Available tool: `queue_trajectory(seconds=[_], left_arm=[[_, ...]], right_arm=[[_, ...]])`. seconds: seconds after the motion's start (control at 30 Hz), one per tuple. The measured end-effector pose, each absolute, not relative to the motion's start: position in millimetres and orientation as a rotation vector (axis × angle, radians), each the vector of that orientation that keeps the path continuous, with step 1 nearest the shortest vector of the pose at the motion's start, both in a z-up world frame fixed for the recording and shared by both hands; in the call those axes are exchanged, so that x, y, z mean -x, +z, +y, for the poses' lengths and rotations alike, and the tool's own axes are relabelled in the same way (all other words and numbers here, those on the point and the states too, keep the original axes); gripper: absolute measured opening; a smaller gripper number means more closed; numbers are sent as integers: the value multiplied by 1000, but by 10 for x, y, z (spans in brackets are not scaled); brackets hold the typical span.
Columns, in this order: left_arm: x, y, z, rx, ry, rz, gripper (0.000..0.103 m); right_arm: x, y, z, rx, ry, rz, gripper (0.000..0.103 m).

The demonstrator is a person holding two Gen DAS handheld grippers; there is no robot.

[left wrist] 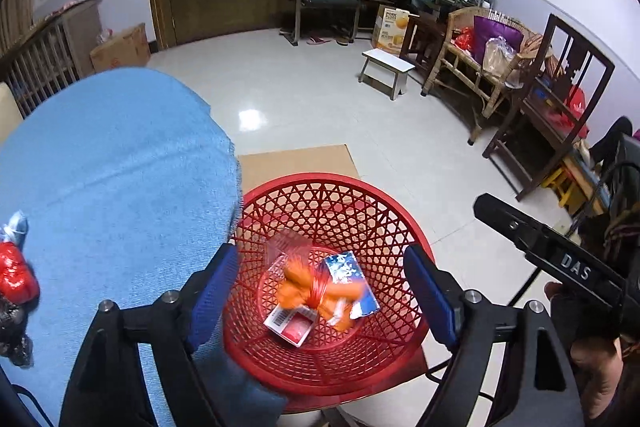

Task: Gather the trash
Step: 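Carry the carton and orange bag over the red basket and release both, then move the left gripper back over the table to the black bag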

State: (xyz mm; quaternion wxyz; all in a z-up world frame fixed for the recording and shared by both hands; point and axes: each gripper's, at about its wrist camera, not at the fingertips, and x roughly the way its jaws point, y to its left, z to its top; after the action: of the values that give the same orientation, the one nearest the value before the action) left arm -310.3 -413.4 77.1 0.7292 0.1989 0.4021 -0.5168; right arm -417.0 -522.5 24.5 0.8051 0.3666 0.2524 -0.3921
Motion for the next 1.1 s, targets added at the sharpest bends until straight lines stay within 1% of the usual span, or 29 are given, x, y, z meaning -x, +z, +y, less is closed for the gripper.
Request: queue_trajectory(seconds=[0.17,0.27,0.53,0.87,1.1], left_arm=[[2968,848,-3958,-399,-1127,885,85],[2799,898,-3726,-356,-1078,876,85],[2318,843,-2743,-232,-861,899,85],[1956,682,-1500,-101,-605,905,85],[1667,658,-878,12,-500,905,85]], right_arm=[[4167,280,-5193,-785,-829,531,103],[4114,295,-5152,-777,-814,531,103],[3832,337,-4947,-742,-747,550,103],[3069,467,-4248,-612,-579,634,103],[2484,531,-3578,-482,-408,720,103]])
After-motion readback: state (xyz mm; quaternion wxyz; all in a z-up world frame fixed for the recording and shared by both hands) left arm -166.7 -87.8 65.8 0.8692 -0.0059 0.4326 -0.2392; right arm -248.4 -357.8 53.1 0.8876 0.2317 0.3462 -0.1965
